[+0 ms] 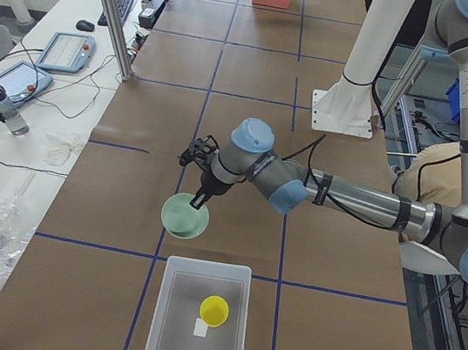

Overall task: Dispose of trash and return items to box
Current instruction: 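Lower the green bowl into the clear box and release it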

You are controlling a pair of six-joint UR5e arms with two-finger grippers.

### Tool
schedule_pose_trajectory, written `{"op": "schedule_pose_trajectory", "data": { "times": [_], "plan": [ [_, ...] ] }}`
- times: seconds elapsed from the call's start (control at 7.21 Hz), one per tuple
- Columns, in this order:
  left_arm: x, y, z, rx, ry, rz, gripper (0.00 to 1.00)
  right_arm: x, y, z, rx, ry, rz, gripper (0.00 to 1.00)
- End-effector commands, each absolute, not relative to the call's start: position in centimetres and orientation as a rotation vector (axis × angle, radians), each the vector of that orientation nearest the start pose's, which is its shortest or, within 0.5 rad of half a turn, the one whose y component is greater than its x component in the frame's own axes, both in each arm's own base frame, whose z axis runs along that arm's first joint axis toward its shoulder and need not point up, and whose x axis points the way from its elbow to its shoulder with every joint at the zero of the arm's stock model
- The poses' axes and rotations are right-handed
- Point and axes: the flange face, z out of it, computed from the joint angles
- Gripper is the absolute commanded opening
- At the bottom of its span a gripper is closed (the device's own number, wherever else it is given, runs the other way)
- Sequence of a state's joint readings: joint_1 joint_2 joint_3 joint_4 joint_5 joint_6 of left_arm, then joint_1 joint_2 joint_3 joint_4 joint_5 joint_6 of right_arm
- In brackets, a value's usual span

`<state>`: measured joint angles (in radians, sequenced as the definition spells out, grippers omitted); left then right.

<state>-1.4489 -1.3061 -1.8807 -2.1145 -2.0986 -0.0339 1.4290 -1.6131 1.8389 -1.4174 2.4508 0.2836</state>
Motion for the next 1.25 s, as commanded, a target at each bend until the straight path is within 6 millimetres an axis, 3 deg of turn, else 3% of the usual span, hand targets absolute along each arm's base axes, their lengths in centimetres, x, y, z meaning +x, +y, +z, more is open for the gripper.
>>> {"op": "schedule_pose_trajectory", "data": {
  "times": [0.0, 0.28, 0.55, 0.69, 1.11],
  "plan": [
    [-11.8, -39.7, 68.8, 0.45, 0.444, 0.309, 0.0, -1.2, -48.3, 52.2, 0.16, -0.925, -0.036, 1.0],
    [-12.2, -38.7, 76.6, 0.31, 0.481, 0.268, 0.0, -1.3, -48.2, 52.3, 0.157, -0.925, -0.035, 1.0],
    [-11.0, -39.6, 81.2, 0.222, 0.634, 0.203, 0.0, -1.5, -47.9, 52.6, 0.147, -0.925, -0.032, 1.0],
    [-10.2, -39.2, 81.9, 0.202, 0.705, 0.189, 0.0, -1.7, -47.8, 52.8, 0.142, -0.925, -0.034, 1.0],
    [-8.8, -40.0, 81.5, 0.204, 0.713, 0.225, 0.0, -1.9, -47.7, 53.0, 0.138, -0.926, -0.038, 1.0]
  ]
}}
